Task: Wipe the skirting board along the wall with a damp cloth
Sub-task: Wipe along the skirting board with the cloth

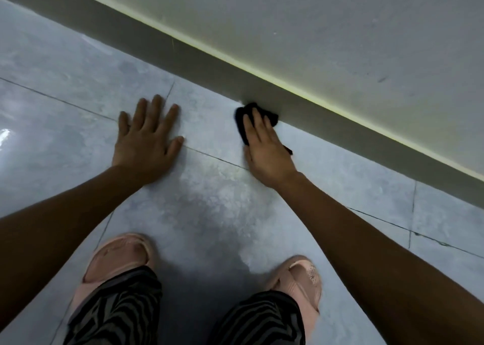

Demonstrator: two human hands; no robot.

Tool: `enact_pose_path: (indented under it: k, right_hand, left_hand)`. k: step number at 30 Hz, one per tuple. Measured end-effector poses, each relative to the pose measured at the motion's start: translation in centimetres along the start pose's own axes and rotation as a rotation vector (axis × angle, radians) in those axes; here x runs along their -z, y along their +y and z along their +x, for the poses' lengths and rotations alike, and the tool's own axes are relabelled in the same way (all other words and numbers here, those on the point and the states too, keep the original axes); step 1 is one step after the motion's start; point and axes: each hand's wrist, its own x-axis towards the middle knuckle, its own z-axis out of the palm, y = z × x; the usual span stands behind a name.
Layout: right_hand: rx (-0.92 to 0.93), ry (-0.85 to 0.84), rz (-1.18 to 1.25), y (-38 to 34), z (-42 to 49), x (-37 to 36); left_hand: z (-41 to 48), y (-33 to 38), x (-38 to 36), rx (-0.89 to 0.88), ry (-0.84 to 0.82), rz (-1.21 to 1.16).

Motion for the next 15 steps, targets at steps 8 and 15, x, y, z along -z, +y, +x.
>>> enact_pose_path:
  k: [8,15]
  right_hand:
    - [0.267,-0.122,-0.124,2.3,1.5,1.8]
    - [0.137,-0.232,-0.257,8.5,-3.7,3.3]
  left_hand:
    - [0.1,-0.8,0.0,-0.016,-0.002,0.004]
    - [0.0,-1.4,0.0,-0.038,0.045,-0.011]
